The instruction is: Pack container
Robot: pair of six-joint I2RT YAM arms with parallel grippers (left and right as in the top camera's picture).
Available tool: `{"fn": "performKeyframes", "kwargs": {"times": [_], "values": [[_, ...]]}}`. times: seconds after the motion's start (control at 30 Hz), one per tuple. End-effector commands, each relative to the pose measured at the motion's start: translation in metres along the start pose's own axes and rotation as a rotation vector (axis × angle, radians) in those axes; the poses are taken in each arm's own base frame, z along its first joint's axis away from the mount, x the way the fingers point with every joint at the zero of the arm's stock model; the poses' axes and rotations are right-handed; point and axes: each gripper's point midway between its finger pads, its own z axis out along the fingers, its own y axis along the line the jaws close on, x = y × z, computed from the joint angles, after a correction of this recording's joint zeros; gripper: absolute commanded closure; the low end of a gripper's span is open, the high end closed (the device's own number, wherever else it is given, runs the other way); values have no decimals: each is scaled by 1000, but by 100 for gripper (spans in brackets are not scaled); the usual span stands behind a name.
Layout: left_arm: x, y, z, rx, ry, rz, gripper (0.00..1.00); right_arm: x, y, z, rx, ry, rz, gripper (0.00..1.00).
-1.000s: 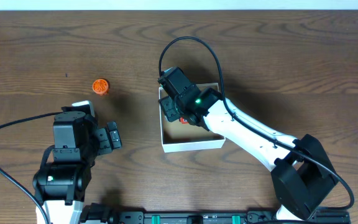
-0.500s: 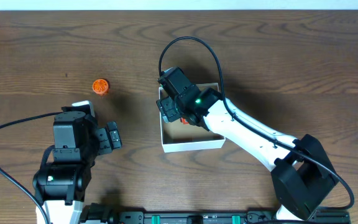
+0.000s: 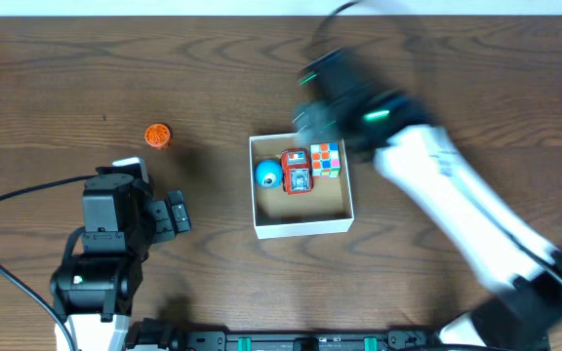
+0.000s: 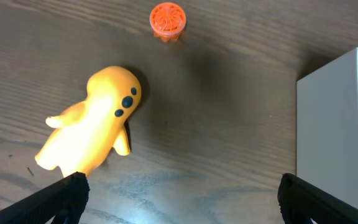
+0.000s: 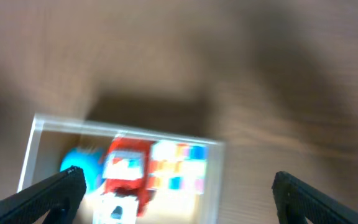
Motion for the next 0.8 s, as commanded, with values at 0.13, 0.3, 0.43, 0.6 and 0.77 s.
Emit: {"fn": "performKeyframes", "kwargs": {"times": [0.13, 0.3, 0.43, 0.6, 0.77], "values": [[-66, -12, -24, -2, -23, 49, 2, -7, -146, -85, 150, -44, 371, 1], [-109, -20, 10, -18, 45, 92, 2, 32, -199, -86, 238, 102, 511, 1], [-134, -16, 59, -46, 118, 82, 2, 55, -218, -76, 284, 170, 557, 1], [-141, 4, 118, -85, 199, 59, 2, 74, -221, -62, 292, 230, 522, 1], [-127, 34, 163, -124, 274, 5, 2, 87, -221, -54, 296, 272, 496, 1]]}}
